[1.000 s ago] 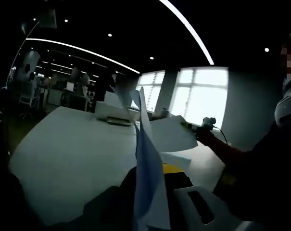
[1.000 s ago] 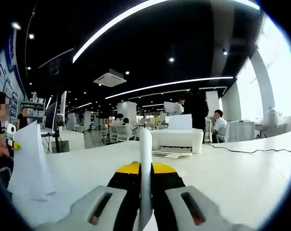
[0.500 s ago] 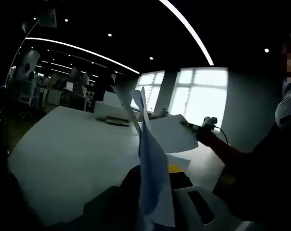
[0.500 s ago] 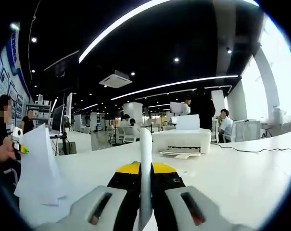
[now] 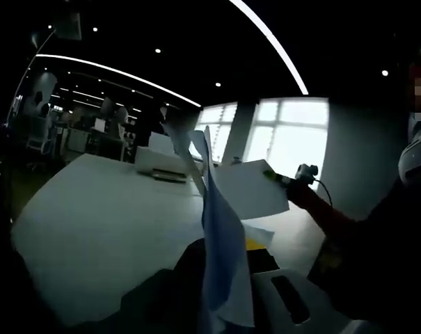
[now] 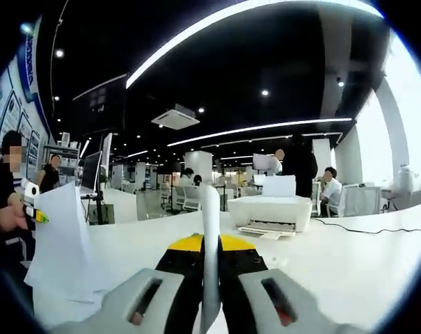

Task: Organize the stack of printing papers by aligning and flattening the scattered papers on the table

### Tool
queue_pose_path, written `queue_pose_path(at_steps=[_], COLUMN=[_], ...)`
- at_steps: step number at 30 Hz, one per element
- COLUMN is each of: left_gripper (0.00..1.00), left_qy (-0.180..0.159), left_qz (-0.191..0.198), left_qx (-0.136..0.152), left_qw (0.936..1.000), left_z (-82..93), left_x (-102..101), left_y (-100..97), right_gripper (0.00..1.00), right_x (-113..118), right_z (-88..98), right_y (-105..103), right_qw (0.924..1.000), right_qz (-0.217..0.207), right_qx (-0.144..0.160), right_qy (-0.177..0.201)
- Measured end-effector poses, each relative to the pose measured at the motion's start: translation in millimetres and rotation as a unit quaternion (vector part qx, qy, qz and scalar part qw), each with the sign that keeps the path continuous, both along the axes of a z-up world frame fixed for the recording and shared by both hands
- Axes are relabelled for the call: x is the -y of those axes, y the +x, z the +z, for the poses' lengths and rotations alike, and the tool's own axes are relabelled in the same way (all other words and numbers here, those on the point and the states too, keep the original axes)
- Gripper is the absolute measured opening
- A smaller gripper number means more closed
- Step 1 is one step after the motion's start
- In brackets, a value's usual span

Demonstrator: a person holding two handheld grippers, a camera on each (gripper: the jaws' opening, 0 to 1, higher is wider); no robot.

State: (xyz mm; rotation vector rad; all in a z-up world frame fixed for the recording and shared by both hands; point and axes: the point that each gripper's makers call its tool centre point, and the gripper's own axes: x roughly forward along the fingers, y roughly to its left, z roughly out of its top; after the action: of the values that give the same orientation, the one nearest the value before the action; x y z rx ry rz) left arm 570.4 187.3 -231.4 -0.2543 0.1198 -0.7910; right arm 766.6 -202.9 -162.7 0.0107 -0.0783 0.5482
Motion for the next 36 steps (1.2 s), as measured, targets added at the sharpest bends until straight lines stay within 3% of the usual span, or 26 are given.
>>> queue_pose_path(at_steps=[19, 36], left_gripper=[0.06, 0.06], left_qy=[-0.005, -0.008], left_qz=[0.002, 0.005], left_qx=[0.000, -0.001], left_qw=[1.0000, 0.9999], left_z=[-1.2, -2.3], left_x=[-1, -4], left_y=[-0.6, -0.5], right_gripper=[0.02, 0.02], right_x=[-33, -45], right_z=[18.8, 41.6], right_y=[-22, -32], right_qw=[0.9992, 0.9978], right_qz=[0.031, 0.048], right_qx=[0.015, 0.038], right_qy=[-0.020, -0.026])
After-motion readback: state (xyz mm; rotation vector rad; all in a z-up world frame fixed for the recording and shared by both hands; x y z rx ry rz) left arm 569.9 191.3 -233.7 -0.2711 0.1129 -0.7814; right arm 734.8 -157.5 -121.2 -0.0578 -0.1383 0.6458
